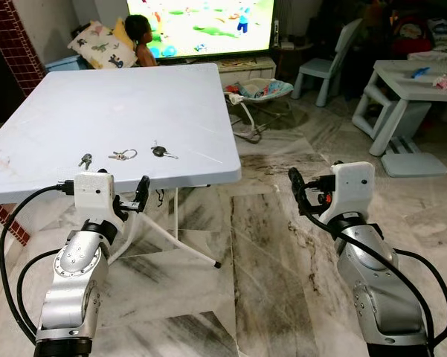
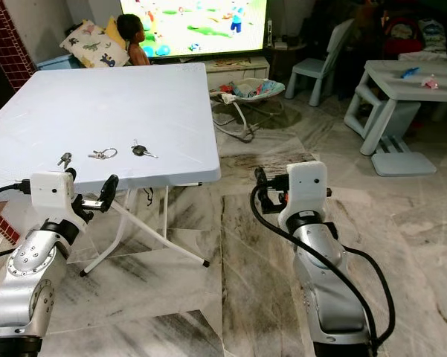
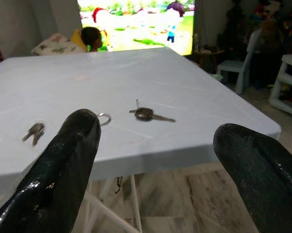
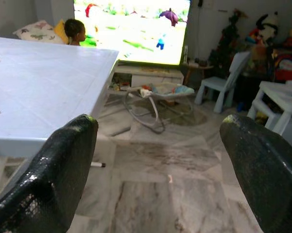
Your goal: Hang keys on a hook
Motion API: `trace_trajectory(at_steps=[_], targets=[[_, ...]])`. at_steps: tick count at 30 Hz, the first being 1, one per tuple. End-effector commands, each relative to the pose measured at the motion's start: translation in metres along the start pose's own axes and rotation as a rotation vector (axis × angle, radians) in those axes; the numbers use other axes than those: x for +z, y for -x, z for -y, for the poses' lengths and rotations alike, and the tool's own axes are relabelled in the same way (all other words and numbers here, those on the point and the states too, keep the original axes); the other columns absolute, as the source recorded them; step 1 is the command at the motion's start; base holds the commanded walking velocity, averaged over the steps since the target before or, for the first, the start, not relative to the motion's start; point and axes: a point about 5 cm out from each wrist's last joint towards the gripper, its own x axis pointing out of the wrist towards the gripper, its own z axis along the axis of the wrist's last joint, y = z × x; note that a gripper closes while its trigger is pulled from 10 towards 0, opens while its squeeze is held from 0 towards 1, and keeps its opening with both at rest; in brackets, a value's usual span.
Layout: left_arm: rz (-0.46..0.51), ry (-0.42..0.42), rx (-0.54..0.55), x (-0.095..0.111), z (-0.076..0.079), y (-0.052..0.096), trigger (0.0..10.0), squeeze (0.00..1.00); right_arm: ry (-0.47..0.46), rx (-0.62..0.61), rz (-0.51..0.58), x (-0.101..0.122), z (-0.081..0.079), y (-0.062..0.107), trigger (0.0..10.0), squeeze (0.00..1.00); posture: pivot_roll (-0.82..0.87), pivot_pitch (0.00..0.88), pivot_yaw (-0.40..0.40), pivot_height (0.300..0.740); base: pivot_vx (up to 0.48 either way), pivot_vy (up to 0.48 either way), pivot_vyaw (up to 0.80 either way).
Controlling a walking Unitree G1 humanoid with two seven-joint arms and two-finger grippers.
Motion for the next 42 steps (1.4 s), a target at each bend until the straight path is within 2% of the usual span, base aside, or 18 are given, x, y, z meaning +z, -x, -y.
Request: trace_trajectory(at_steps=[1,14,17,35,42], targets=[[0.002,-0.001,0.001,0.0023,-0.0020,0.0013,10.0,0.00,0.000,0.019,0.018,0.0043,-0.0053,-0.0024,10.0,0.00,-0.04,0.000,0.041,0.740,0.000,0.000,0.80],[0.000,0.032,-0.003,0.0007,-0.0024,0.0017,10.0,0.00,0.005,0.007,0.017,0.0024,-0.0048,-0.0032,10.0,0.00,-0.04,0.000,0.041,0.740,0.000,0.000,0.76],[0.006,0.048,-0.013,0.0016,-0.0016,0.0033,10.0,0.00,-0.012,0.011,0.028,0.0046,-0.0051,-0.0035,10.0,0.00,-0.03,0.000,0.039,0.740,0.000,0.000,0.00],[-0.005,0.063,-0.019,-0.0031,0.0021,0.0047,10.0,0.00,0.015,0.040,0.043,0.0068,-0.0069,-0.0050,10.0,0.00,-0.04,0.000,0.024,0.740,0.000,0.000,0.00],[-0.002,0.076,-0.026,-0.0035,0.0043,0.0051,10.0,0.00,0.018,0.048,0.053,0.0084,-0.0078,-0.0045,10.0,0.00,-0.05,0.000,0.020,0.740,0.332,0.000,0.00]])
